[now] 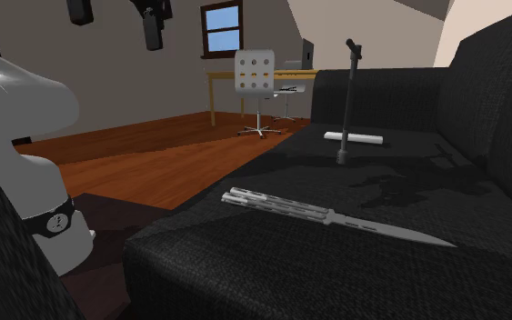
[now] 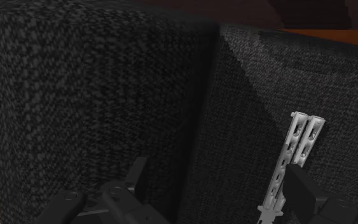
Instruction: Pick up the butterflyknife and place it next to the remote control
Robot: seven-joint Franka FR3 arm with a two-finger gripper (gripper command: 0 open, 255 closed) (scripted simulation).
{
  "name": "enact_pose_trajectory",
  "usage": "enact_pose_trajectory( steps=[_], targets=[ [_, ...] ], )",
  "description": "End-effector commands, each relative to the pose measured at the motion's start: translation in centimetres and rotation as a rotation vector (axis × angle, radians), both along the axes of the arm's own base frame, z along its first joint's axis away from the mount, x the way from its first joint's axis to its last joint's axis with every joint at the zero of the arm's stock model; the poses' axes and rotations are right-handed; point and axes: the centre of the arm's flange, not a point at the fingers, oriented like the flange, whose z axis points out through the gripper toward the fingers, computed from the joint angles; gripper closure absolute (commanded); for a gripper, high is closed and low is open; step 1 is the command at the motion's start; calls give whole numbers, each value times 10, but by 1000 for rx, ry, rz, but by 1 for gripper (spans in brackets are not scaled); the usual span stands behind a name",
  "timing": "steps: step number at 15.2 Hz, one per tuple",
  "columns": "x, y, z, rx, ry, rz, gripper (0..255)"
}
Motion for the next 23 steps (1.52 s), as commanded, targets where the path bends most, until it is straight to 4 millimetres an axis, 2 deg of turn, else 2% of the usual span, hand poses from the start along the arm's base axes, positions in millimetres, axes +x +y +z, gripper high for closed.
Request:
enact_pose_trajectory(
  steps=[1,23],
  targets=[
    [0,0,0,0,0,0,0],
    [207,88,-188,64,54,-78,0]
  ],
)
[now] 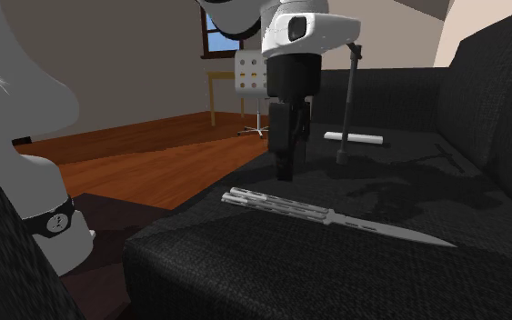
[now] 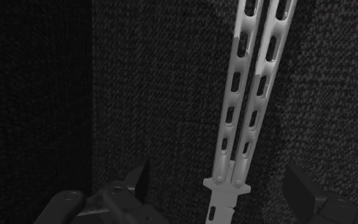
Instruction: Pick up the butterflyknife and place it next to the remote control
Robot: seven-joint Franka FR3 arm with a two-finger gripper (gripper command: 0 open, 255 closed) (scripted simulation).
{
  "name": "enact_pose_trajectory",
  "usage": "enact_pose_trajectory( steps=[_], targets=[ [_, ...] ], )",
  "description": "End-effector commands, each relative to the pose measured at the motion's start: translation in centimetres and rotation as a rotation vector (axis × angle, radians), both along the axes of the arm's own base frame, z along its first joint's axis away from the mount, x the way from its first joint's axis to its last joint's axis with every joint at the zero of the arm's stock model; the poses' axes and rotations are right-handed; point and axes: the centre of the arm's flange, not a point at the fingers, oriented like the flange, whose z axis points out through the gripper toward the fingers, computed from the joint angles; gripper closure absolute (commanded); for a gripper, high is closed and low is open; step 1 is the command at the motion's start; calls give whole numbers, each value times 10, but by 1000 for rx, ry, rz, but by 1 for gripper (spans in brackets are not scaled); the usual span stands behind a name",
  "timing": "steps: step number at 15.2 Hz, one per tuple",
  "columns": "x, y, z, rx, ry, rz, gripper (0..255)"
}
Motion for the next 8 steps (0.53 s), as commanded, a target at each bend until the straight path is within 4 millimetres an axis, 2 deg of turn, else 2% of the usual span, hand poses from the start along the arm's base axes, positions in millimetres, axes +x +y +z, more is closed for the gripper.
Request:
enact_pose_trajectory(
  steps=[1,3,8],
  targets=[
    [19,6,-19,7,5,-8,0],
    [37,14,-36,12,10,-15,0],
    [40,13,-60,13,10,-16,0]
  ],
)
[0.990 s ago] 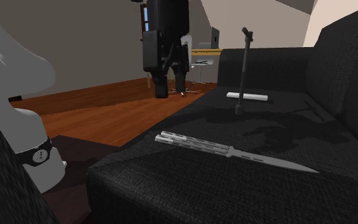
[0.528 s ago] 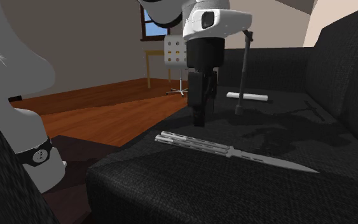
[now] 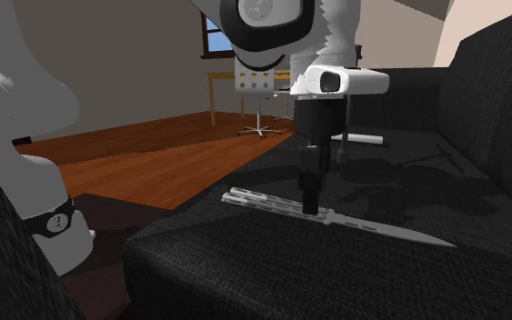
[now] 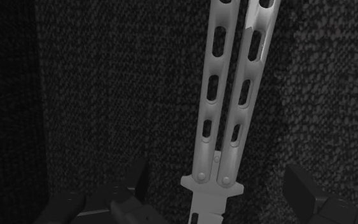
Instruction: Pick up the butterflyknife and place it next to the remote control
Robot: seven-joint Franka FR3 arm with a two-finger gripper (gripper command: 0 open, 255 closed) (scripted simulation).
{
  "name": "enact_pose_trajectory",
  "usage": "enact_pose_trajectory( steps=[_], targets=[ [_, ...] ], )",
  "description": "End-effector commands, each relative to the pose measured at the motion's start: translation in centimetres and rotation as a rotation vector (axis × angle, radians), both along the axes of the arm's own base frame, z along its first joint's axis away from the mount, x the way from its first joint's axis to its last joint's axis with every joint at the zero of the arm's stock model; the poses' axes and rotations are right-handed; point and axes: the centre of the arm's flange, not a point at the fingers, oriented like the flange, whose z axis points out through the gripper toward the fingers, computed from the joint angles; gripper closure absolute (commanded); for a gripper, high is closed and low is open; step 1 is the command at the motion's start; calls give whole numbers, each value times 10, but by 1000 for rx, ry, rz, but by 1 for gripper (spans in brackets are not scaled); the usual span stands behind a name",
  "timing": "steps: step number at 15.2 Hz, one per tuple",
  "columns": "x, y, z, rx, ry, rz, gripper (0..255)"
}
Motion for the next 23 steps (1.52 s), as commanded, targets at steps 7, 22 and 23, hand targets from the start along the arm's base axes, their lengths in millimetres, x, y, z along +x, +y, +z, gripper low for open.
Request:
enact_pose_trajectory(
  steps=[7,22,23],
  targets=[
    [1,0,-25,0,0,0,0],
    [1,0,-19,0,0,0,255],
    [1,0,-14,0,0,0,255]
  ],
)
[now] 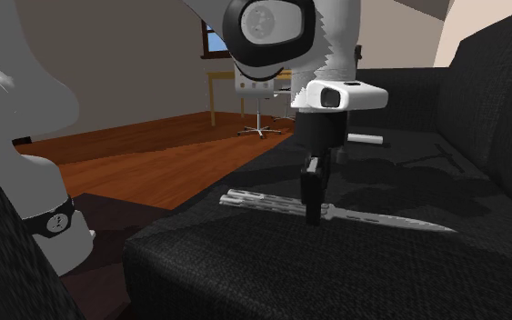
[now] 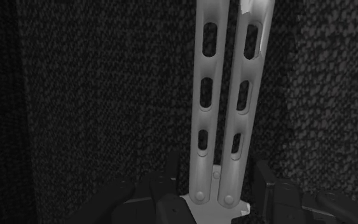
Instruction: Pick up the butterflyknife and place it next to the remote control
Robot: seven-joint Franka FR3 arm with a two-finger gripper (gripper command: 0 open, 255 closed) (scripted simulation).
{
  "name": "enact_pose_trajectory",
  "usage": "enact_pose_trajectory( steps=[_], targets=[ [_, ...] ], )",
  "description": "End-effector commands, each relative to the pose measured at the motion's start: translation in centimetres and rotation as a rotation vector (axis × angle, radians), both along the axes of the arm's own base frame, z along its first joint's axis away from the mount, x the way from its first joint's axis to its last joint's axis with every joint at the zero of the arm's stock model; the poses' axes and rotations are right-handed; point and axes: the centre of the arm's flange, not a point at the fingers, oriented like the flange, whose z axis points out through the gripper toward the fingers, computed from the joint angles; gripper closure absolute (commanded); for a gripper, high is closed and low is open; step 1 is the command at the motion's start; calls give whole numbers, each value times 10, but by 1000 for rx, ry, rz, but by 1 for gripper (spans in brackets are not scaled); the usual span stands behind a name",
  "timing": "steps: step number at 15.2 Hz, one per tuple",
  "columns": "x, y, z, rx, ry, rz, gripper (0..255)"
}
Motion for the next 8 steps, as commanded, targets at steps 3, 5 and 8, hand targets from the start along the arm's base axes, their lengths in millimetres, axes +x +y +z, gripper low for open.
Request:
enact_pose_trajectory(
  steps=[3,5,8],
  targets=[
    [-1,-1,19,-1,2,-1,255],
    [-1,-1,30,-1,2,-1,255],
    [-1,-1,46,-1,2,-1,255]
  ],
)
